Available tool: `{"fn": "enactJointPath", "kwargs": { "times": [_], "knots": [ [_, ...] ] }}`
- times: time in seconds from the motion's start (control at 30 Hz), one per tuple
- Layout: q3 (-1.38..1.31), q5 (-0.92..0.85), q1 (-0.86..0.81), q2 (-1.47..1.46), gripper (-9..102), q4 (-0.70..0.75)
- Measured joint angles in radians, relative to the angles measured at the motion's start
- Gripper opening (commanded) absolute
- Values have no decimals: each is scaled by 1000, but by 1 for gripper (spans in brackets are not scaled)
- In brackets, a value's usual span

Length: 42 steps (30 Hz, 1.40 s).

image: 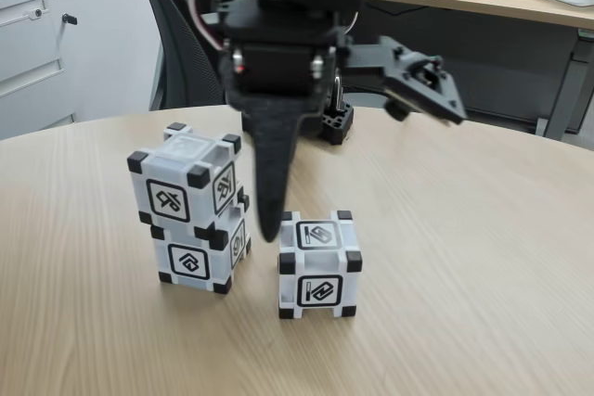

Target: Stack cubes from left to right.

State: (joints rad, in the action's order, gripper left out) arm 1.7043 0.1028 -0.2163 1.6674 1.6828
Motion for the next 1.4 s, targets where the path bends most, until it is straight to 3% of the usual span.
{"fn": "enactJointPath", "kwargs": {
  "times": [0.27, 1.23, 1.4],
  "knots": [
    [0, 35, 91, -20, 39, 0],
    [-5, 23, 86, -287, 40, -80],
    [-6, 23, 86, -327, 31, -83]
  ]
}}
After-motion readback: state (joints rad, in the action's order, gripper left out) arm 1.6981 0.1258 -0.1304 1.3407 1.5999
